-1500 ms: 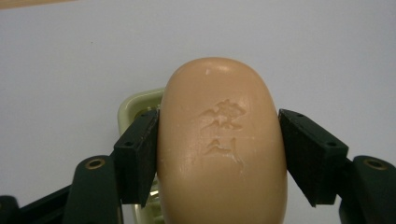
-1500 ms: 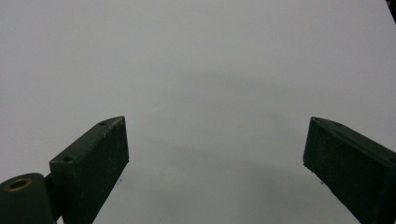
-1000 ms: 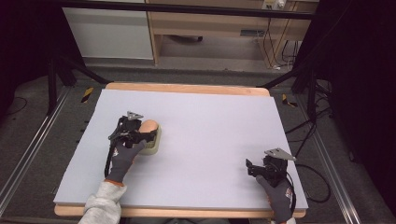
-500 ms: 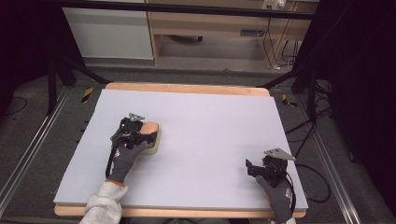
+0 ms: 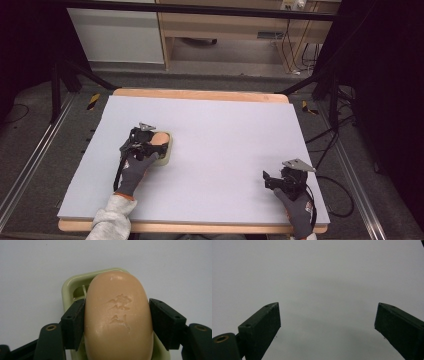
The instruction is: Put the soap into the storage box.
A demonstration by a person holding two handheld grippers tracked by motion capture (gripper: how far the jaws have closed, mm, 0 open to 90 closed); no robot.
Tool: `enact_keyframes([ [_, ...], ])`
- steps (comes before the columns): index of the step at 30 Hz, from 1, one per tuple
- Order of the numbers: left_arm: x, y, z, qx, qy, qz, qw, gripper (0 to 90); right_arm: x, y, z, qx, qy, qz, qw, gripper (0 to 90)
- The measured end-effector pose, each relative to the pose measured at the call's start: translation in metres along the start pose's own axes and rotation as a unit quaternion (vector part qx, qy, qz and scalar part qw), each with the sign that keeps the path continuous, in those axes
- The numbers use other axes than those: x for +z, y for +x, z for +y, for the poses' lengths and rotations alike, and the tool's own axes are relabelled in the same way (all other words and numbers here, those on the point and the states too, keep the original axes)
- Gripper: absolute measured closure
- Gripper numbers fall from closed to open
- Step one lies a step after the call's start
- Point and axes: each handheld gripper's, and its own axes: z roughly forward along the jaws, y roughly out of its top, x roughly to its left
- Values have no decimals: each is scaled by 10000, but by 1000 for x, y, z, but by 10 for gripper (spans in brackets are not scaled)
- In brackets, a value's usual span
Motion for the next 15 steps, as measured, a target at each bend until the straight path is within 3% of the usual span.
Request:
enact_keyframes([
  [15, 2, 1, -4, -54, 58, 50, 10000, 319, 0, 0, 0, -1, 0, 16, 10000, 68],
])
